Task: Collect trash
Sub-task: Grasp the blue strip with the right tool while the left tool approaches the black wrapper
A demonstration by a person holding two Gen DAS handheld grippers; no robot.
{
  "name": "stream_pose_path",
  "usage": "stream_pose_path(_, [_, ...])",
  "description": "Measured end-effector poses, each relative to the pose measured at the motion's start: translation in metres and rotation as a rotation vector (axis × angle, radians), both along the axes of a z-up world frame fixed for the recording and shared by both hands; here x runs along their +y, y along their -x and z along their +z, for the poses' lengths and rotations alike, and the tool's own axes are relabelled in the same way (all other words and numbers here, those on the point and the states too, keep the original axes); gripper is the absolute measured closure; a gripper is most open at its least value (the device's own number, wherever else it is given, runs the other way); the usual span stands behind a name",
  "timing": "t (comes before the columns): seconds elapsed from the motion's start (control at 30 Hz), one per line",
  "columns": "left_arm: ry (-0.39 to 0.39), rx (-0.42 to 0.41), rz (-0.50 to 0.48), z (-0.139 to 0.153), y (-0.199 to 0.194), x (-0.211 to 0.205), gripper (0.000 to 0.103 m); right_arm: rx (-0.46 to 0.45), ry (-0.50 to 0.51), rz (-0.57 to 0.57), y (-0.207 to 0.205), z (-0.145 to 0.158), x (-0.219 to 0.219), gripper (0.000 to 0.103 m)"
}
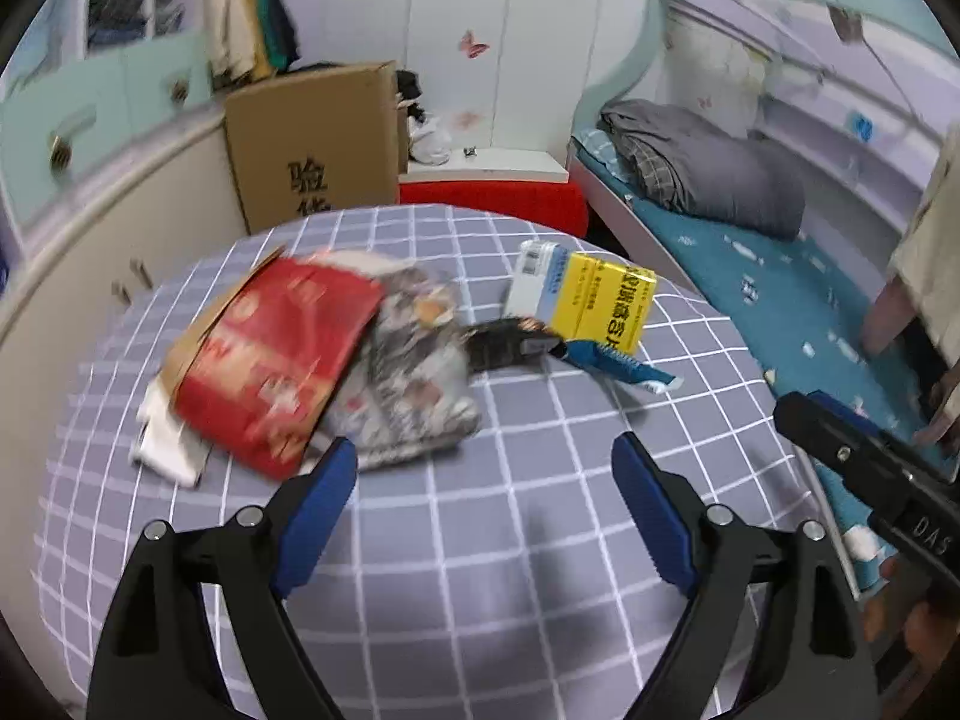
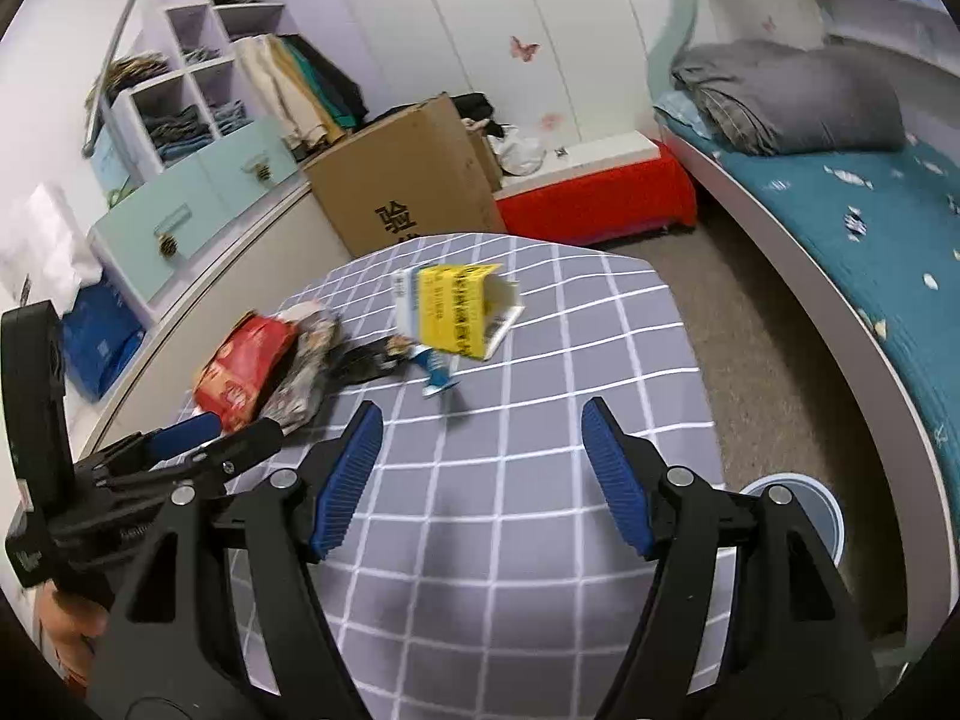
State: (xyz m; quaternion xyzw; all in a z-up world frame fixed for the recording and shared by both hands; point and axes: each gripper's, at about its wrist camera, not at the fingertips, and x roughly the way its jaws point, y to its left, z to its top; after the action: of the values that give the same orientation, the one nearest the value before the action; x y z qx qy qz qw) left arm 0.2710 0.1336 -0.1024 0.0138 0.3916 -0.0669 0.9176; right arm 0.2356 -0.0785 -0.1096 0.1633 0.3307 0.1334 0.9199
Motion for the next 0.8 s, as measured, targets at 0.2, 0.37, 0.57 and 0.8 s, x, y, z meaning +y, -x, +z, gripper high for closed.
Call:
stream_pose_path(0.2, [-0.149,0.03,-0.113,-0.002,-0.041,-0.034,0.047,0.027,-0.016,-0.022,-0.027,-0.008,-0.017,0.035])
stream_pose_path(0.37, [-0.275,0.091,-0.17,-0.018,-0.072,-0.045,0.049,0.057,-0.027,0.012,-0.047,-0.013,-0.014,0.035])
stream_pose_path(0.57, [-0.321,0.144,-0.196,-0.036,-0.094,-0.048,0.077,0.094,-0.068,0.067,-0.067,-0.019,0.0,0.035])
stream_pose_path(0.8, [-0.266,0.072,-0.161,-0.026,-0.084,-0.034,0.103,0.147,-0.092,0.142,-0.083,-0.027,0.026,0.035])
